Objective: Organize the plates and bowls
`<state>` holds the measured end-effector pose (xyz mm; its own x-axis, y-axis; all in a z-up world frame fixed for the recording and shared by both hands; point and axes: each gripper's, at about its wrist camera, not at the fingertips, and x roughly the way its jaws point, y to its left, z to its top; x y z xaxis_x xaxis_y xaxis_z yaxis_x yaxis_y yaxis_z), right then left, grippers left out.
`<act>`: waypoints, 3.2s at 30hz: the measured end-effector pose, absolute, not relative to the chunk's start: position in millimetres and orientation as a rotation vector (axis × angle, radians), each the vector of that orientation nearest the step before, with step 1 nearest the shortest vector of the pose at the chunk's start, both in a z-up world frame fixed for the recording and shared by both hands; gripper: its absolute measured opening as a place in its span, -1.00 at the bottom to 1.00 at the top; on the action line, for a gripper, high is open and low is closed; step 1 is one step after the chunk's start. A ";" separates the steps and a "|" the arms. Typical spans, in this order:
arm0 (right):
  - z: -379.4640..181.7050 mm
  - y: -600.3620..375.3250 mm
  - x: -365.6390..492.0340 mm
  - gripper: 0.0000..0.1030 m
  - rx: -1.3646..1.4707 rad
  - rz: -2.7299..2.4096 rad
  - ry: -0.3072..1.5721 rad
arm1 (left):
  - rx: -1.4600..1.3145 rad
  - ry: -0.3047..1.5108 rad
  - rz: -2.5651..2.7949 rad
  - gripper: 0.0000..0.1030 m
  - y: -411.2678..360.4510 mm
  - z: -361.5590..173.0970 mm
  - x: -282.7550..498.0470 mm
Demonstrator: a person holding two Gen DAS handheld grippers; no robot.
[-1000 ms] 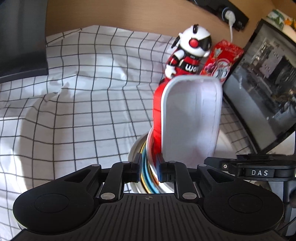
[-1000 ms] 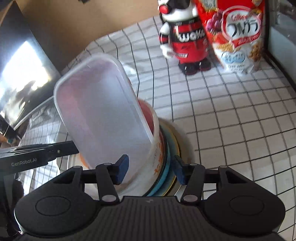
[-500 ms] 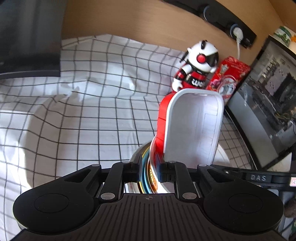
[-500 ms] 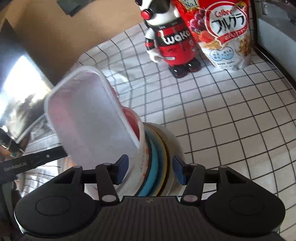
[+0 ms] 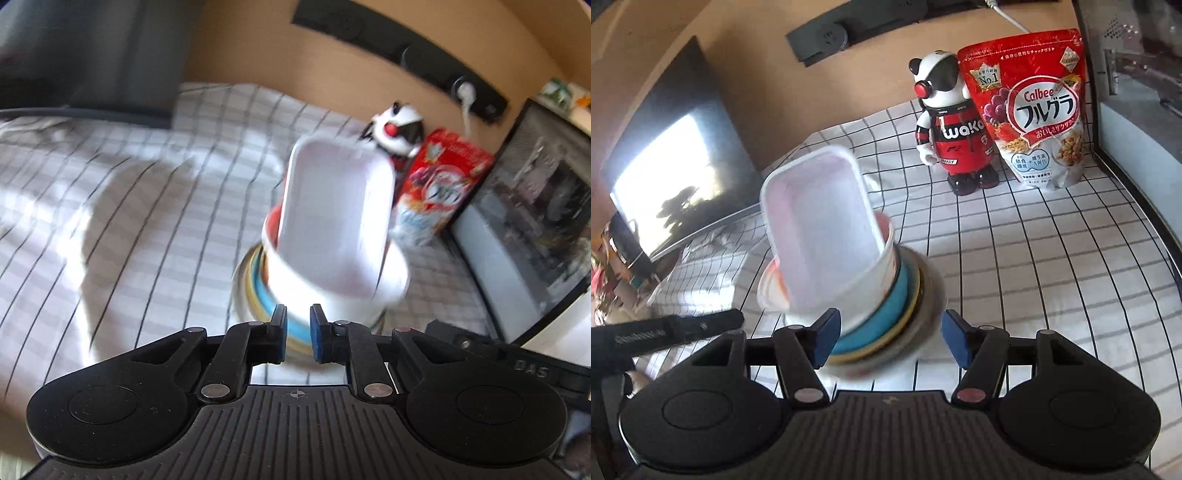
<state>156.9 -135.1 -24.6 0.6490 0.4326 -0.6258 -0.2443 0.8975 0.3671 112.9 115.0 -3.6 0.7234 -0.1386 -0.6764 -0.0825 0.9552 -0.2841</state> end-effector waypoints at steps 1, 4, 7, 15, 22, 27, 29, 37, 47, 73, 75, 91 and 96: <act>-27.2 -135.8 148.0 0.21 0.253 0.401 0.769 | -0.280 0.753 -0.011 -0.70 106.2 -6.9 102.9; -35.0 -135.6 124.2 0.24 0.196 0.402 0.742 | -0.197 0.682 -0.004 -0.72 79.8 -14.2 73.5; -39.9 -135.3 100.6 0.30 0.125 0.384 0.688 | -0.222 0.552 -0.074 -0.71 70.5 -21.4 47.6; -44.2 -139.2 64.4 0.47 0.097 0.371 0.610 | -0.102 0.603 0.006 -0.71 44.0 -28.2 20.8; -41.7 -138.2 55.8 0.48 0.067 0.363 0.585 | -0.063 0.591 0.032 -0.71 37.1 -26.5 7.6; -44.1 -135.1 52.0 0.48 0.042 0.364 0.580 | -0.062 0.600 0.018 -0.71 35.4 -25.7 9.1; -44.6 -133.3 50.9 0.48 0.033 0.369 0.579 | -0.061 0.597 0.014 -0.71 34.6 -24.9 7.8; -42.0 -133.3 47.6 0.48 0.033 0.369 0.562 | -0.062 0.591 0.012 -0.71 35.6 -23.3 6.5; -42.0 -136.5 46.9 0.48 0.041 0.366 0.566 | -0.073 0.594 0.013 -0.71 36.1 -23.3 4.7; -43.9 -138.0 47.4 0.48 0.048 0.370 0.576 | -0.083 0.602 0.013 -0.71 34.2 -23.8 5.3; -43.8 -137.8 47.9 0.48 0.047 0.371 0.577 | -0.086 0.604 0.011 -0.71 34.5 -23.8 5.5; -44.8 -136.9 48.5 0.49 0.049 0.376 0.578 | -0.092 0.615 0.008 -0.71 35.2 -25.9 7.7; -44.2 -136.2 50.4 0.49 0.051 0.374 0.585 | -0.111 0.613 0.021 -0.71 40.2 -28.4 7.6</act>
